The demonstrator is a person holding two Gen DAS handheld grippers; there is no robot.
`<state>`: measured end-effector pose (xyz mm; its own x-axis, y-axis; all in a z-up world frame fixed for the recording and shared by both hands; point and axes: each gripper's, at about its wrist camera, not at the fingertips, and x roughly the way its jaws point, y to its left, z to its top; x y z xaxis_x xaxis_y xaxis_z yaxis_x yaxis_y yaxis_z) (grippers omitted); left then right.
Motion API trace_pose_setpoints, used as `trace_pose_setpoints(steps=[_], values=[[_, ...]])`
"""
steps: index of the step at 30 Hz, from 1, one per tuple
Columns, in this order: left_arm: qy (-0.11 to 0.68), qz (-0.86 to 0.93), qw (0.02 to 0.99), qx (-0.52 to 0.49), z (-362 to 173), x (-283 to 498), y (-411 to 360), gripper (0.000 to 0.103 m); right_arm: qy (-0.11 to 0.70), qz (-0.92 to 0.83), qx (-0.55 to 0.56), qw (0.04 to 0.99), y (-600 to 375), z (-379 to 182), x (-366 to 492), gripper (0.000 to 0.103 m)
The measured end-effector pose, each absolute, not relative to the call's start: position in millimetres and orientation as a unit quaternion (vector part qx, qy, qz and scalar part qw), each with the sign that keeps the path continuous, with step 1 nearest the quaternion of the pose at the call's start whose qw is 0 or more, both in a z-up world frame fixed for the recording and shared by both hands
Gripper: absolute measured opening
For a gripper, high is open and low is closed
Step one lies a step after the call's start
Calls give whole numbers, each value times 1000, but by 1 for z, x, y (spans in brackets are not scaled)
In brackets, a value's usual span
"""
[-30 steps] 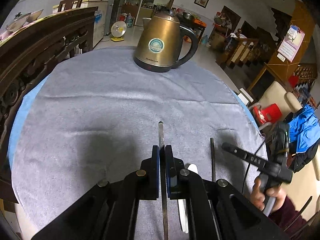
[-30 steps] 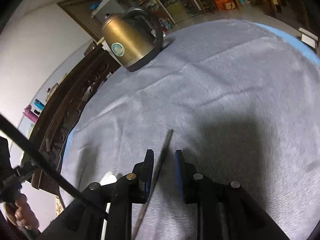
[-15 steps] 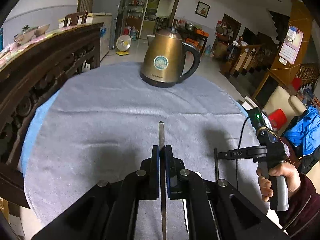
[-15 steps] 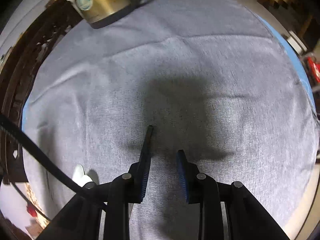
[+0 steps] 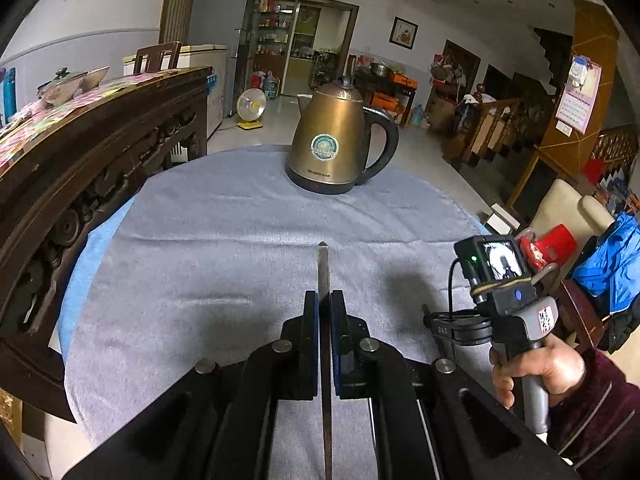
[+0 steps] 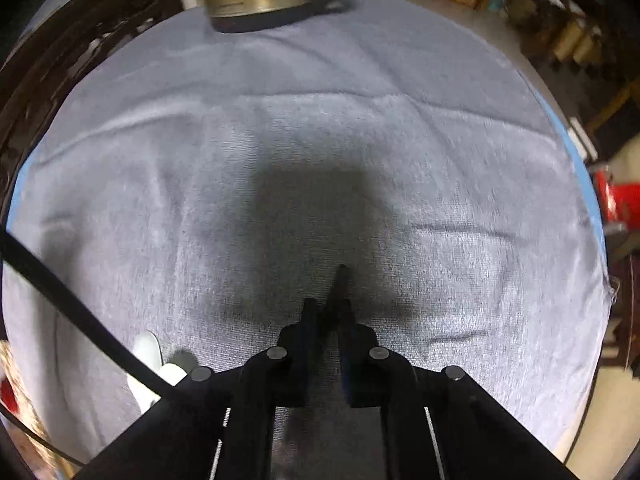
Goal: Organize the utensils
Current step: 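Grasp the last chopstick with the right tool while the left tool holds its chopstick, then carry both upright chopsticks toward the steel cup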
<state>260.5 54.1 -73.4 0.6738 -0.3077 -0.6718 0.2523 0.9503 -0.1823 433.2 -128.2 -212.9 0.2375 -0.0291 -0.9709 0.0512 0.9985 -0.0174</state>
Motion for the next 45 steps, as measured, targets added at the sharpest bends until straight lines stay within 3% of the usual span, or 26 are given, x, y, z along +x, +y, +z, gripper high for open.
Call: trace_pose_setpoints(steps=[9, 16, 26, 45], values=[[358, -144, 921, -55, -64, 240, 68, 5, 523, 8, 82, 849, -182, -181, 371, 6], [325, -115, 936, -71, -44, 212, 82, 5, 403, 19, 165, 900, -238, -115, 303, 6], [266, -74, 958, -70, -5, 159, 94, 5, 250, 34, 191, 949, -243, -51, 200, 6], [236, -94, 965, -67, 32, 103, 95, 5, 140, 113, 204, 962, -210, 11, 119, 6]])
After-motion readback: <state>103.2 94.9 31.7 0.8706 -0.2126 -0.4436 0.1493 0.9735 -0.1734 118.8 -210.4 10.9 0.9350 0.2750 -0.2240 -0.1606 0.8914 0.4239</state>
